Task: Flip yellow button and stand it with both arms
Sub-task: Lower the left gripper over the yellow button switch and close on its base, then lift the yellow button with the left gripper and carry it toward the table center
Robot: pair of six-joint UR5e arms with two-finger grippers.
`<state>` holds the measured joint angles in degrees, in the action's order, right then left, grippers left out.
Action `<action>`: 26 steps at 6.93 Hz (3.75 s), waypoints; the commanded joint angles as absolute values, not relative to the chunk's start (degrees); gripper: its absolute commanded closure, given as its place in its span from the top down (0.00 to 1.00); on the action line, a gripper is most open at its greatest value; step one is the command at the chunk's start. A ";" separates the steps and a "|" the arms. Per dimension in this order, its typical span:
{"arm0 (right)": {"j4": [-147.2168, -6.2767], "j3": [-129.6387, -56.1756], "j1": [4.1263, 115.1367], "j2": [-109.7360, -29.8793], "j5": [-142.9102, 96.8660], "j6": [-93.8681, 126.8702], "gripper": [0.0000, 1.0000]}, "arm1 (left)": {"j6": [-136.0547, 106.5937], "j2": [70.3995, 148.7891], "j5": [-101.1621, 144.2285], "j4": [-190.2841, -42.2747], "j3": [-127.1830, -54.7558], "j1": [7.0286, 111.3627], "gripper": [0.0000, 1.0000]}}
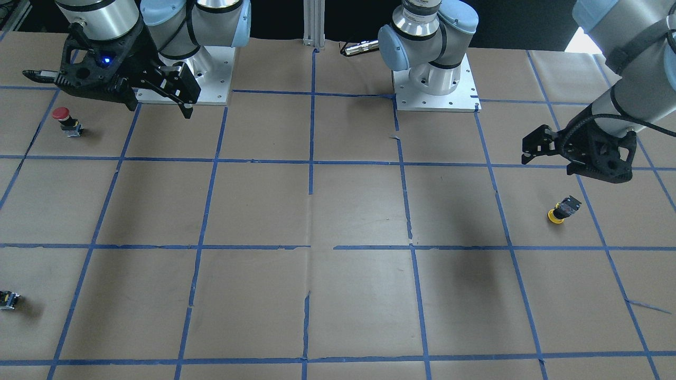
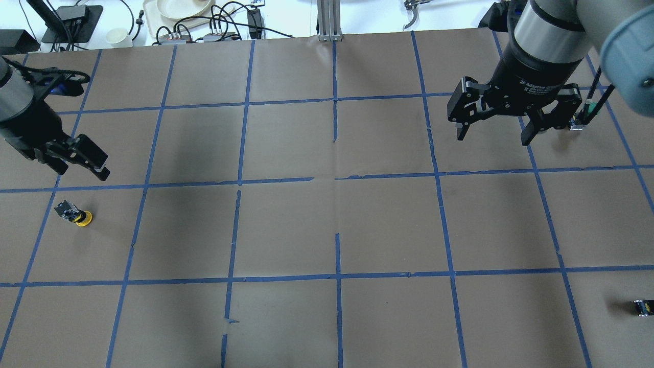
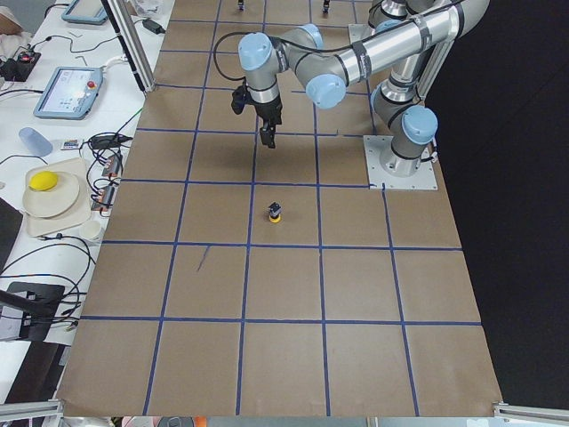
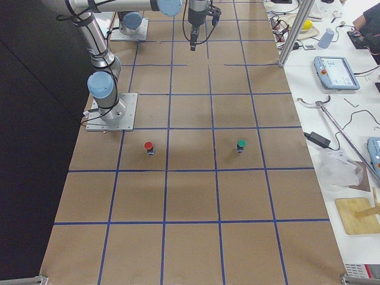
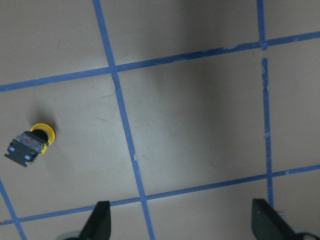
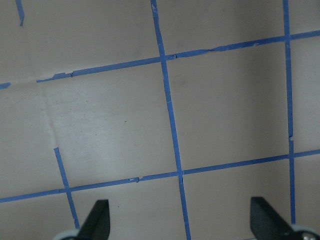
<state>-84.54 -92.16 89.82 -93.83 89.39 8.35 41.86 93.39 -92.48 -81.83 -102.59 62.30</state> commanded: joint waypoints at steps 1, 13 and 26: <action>-84.81 -93.69 89.82 -94.39 89.56 8.35 1.00 | 58.37 95.88 -92.81 -63.91 -112.10 54.08 1.00; -85.25 -94.31 89.82 -94.66 89.56 8.35 1.00 | 92.46 106.87 -92.20 -54.58 -111.36 49.75 0.31; -85.51 -91.32 77.61 -89.65 52.97 43.84 1.00 | 15.50 88.33 -18.65 -92.90 -102.58 83.57 0.17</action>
<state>-85.04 -91.98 78.39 -90.26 60.58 33.81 20.40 88.97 -29.62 -93.04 -102.98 81.78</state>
